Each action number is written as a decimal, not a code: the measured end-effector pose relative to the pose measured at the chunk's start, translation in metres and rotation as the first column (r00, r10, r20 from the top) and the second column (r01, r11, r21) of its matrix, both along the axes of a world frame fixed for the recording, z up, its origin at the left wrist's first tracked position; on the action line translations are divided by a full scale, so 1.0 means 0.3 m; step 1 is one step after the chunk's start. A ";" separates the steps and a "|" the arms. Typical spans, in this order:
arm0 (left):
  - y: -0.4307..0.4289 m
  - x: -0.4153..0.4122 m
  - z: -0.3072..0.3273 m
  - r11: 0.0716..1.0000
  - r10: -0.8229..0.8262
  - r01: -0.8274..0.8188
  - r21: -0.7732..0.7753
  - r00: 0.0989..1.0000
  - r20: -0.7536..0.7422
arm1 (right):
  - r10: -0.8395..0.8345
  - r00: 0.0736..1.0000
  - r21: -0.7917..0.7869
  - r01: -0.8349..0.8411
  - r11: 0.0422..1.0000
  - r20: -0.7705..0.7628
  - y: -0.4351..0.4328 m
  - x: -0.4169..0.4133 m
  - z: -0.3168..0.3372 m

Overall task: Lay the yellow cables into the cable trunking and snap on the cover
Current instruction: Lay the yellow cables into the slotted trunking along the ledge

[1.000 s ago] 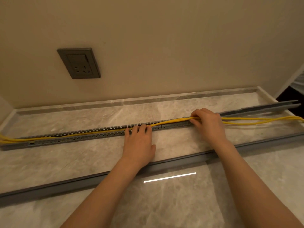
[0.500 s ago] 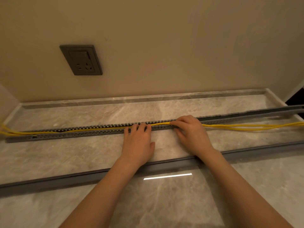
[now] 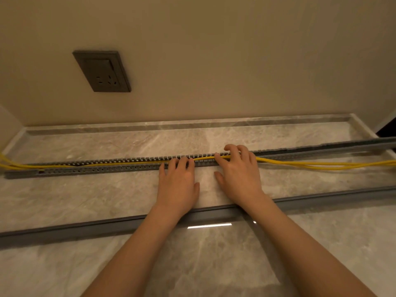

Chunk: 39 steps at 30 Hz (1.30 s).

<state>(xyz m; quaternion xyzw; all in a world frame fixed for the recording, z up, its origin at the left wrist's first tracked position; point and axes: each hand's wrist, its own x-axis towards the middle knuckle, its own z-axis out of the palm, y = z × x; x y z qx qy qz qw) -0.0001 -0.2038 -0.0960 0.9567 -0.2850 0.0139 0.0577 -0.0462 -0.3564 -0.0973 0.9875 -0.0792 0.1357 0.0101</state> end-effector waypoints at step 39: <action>-0.310 -0.128 0.019 0.977 0.212 -0.213 0.019 0.977 0.027 | 0.077 0.987 0.303 -0.031 0.953 -0.140 -0.624 -0.217 0.068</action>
